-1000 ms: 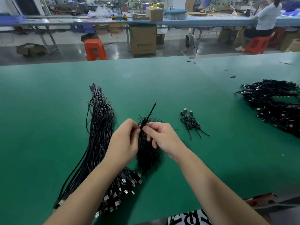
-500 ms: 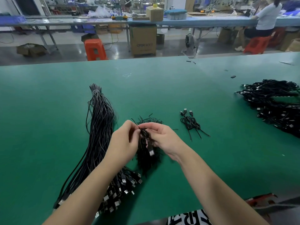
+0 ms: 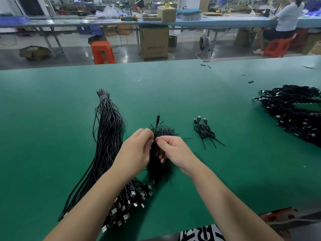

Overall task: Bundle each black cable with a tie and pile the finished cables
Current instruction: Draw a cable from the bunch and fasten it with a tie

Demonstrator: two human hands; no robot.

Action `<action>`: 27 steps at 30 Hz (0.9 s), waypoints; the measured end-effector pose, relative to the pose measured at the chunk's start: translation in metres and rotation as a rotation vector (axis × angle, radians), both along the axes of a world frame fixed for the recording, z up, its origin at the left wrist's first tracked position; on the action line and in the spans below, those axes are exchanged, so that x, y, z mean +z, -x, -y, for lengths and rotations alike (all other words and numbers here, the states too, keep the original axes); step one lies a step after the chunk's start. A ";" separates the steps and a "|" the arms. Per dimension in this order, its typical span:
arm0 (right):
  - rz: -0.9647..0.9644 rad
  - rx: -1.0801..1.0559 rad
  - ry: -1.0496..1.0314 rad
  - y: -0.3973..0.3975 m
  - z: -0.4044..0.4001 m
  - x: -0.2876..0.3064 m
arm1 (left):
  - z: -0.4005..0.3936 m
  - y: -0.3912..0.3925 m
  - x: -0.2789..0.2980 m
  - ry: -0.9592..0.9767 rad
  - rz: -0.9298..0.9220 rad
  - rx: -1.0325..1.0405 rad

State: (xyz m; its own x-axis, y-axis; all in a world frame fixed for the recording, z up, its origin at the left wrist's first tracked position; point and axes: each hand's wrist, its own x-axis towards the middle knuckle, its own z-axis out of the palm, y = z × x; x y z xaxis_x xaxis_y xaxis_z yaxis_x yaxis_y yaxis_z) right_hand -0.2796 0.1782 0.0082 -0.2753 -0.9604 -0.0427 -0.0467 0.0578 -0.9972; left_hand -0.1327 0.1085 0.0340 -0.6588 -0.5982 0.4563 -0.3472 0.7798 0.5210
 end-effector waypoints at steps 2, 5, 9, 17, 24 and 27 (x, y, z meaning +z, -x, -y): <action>0.052 0.024 -0.029 -0.002 -0.002 0.000 | 0.002 -0.003 -0.001 0.094 0.079 -0.038; 0.196 0.098 -0.066 -0.001 -0.004 -0.001 | 0.001 -0.005 0.000 0.248 0.203 -0.107; 0.369 0.150 -0.084 -0.001 -0.003 0.003 | 0.002 -0.006 0.000 0.365 0.232 -0.161; 0.347 0.194 -0.010 0.001 -0.007 0.007 | 0.004 -0.008 -0.003 0.214 -0.028 -0.069; 0.426 0.173 0.034 0.006 -0.009 0.007 | 0.008 -0.003 -0.006 -0.080 -0.211 0.050; 0.451 0.173 0.030 0.011 -0.011 0.004 | 0.013 -0.002 -0.011 -0.191 -0.237 0.087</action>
